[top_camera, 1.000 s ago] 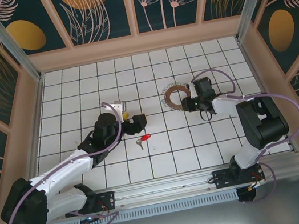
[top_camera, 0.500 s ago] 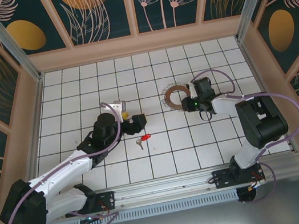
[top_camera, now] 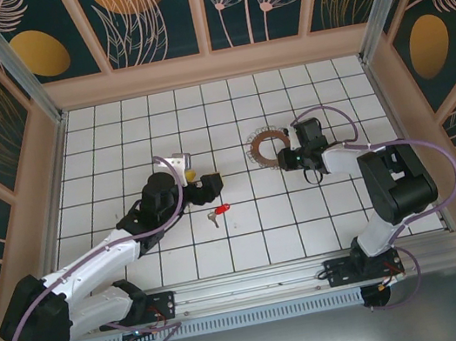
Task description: Put the keys on the keyring
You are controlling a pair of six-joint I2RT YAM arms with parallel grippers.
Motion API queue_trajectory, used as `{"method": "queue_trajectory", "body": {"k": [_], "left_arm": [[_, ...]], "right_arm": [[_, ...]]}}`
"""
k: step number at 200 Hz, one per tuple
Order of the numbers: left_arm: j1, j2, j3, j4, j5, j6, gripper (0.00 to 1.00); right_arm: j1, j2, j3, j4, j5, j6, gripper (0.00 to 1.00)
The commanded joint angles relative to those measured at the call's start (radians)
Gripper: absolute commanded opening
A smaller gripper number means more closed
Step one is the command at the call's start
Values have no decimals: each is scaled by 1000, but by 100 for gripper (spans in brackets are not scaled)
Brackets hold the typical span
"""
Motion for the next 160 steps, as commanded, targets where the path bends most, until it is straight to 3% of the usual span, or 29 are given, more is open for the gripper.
{"method": "queue_trajectory", "body": {"k": [1, 94, 160], "left_arm": [[-6, -19, 7, -6, -17, 16, 90], [-6, -36, 1, -5, -21, 18, 90], [-6, -44, -4, -9, -27, 19, 90]], "right_arm": [[8, 13, 1, 15, -15, 6, 22], [11, 36, 16, -6, -30, -1, 22], [22, 30, 18, -28, -24, -13, 17]]}}
